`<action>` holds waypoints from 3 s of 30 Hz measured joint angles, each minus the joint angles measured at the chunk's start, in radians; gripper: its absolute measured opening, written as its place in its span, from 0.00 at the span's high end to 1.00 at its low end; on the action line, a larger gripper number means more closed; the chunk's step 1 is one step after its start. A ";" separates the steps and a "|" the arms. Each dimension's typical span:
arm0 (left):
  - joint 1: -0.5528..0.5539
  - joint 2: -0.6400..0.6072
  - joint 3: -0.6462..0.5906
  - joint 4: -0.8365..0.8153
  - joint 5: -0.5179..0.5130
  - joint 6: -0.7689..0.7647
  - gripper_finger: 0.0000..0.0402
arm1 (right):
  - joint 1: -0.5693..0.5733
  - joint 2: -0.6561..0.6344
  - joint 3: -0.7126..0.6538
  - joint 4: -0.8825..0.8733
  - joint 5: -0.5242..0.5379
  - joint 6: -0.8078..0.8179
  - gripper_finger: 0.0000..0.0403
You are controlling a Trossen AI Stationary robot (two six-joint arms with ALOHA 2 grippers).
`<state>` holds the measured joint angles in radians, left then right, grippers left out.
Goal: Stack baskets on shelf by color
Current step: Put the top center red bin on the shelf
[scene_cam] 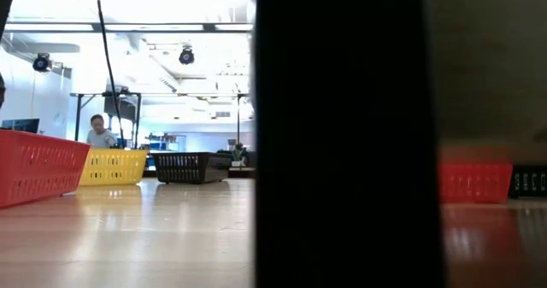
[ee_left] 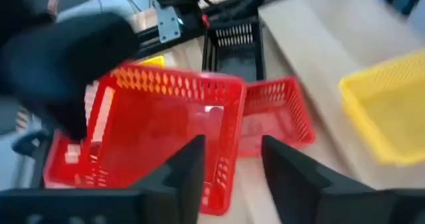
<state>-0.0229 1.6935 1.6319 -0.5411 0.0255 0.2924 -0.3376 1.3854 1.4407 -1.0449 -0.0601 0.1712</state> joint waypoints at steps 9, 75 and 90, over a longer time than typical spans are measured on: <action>-0.001 -0.136 -0.003 0.007 -0.001 -0.269 0.51 | 0.121 -0.243 -0.135 -0.035 -0.097 -0.018 0.98; -0.007 -0.208 -0.034 0.010 -0.060 -0.472 0.51 | 1.116 -0.309 -0.801 0.657 0.349 0.579 0.86; -0.007 -0.208 -0.035 0.009 -0.060 -0.472 0.51 | 1.116 -0.309 -0.804 0.669 0.363 0.576 0.97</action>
<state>-0.0301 1.4853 1.5973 -0.5316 -0.0341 -0.1791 0.7784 1.0767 0.6365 -0.3762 0.3027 0.7474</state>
